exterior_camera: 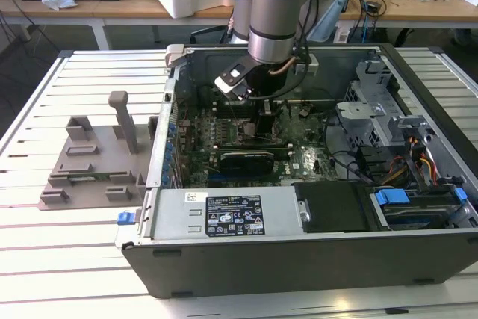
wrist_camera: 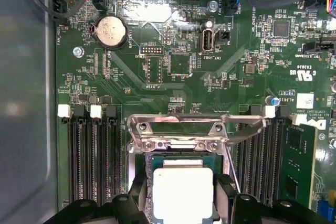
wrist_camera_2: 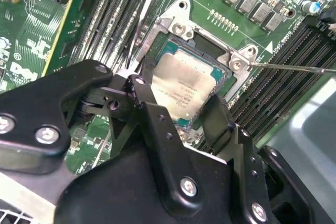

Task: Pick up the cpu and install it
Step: 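Place the cpu into insertion slot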

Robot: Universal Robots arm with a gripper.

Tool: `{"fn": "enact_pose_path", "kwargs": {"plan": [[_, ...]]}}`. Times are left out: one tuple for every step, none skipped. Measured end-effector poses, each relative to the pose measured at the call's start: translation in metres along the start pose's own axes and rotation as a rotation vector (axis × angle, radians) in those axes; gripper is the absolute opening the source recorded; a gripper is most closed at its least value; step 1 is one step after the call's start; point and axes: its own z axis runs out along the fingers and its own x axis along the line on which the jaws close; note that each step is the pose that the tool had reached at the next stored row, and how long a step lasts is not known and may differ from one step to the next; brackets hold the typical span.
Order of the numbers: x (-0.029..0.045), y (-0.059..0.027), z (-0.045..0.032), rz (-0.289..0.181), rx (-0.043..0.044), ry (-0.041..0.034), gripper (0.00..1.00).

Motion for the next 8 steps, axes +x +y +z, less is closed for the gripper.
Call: {"fn": "enact_pose_path", "kwargs": {"plan": [[0.0000, -0.0008, -0.0007, 0.000, -0.0012, 0.0001, 0.62], [-0.0001, -0.0021, -0.0025, 0.000, -0.0038, 0.0000, 0.62], [-0.0002, -0.0033, -0.0045, 0.000, -0.0071, 0.0001, 0.62], [-0.0003, -0.0050, -0.0056, 0.001, -0.0104, 0.0000, 0.62], [-0.0002, -0.0064, -0.0060, 0.001, -0.0127, 0.0001, 0.62], [-0.0001, -0.0075, -0.0058, 0.001, -0.0130, 0.0002, 0.62], [-0.0001, -0.0083, -0.0058, 0.001, -0.0131, 0.0001, 0.62], [-0.0001, -0.0094, -0.0059, 0.001, -0.0130, 0.0000, 0.62]]}}
